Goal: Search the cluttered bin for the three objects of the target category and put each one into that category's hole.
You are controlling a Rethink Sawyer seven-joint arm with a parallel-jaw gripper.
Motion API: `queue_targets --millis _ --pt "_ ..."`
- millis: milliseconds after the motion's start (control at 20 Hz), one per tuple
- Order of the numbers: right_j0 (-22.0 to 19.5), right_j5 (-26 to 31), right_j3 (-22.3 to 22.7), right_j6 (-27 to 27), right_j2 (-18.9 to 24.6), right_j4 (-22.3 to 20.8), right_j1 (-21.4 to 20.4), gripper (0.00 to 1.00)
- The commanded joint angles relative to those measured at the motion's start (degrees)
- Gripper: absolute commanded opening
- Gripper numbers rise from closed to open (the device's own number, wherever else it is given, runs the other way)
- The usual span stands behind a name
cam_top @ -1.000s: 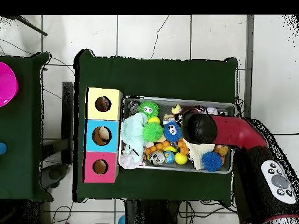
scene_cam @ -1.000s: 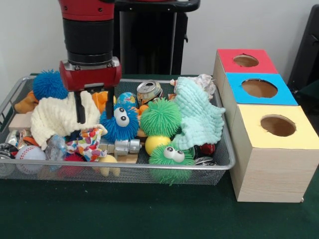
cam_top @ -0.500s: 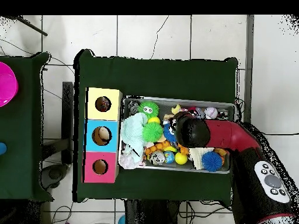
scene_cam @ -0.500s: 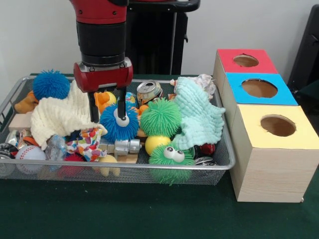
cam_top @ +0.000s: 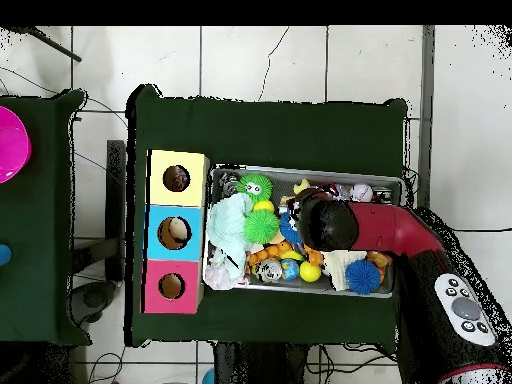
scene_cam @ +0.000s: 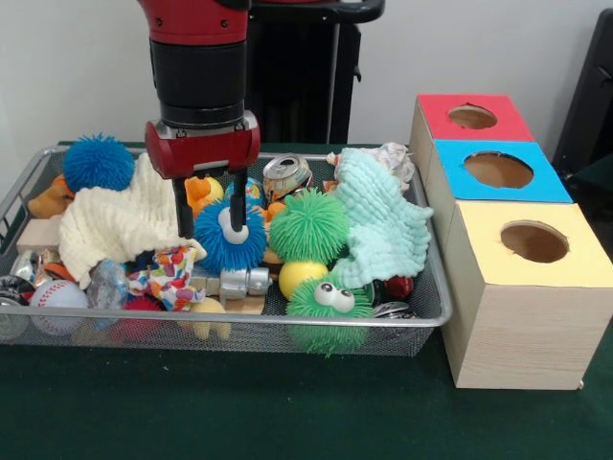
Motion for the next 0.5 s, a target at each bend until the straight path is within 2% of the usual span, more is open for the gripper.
queue_targets --millis 50,300,500 --pt "-0.1 -2.6 -2.1 2.4 4.8 -0.2 3.4 1.00" --pt "-0.8 -4.3 -1.8 2.2 5.2 -1.2 4.0 1.00" --pt "-0.9 -3.4 -2.7 1.5 5.2 -1.4 4.6 1.00"
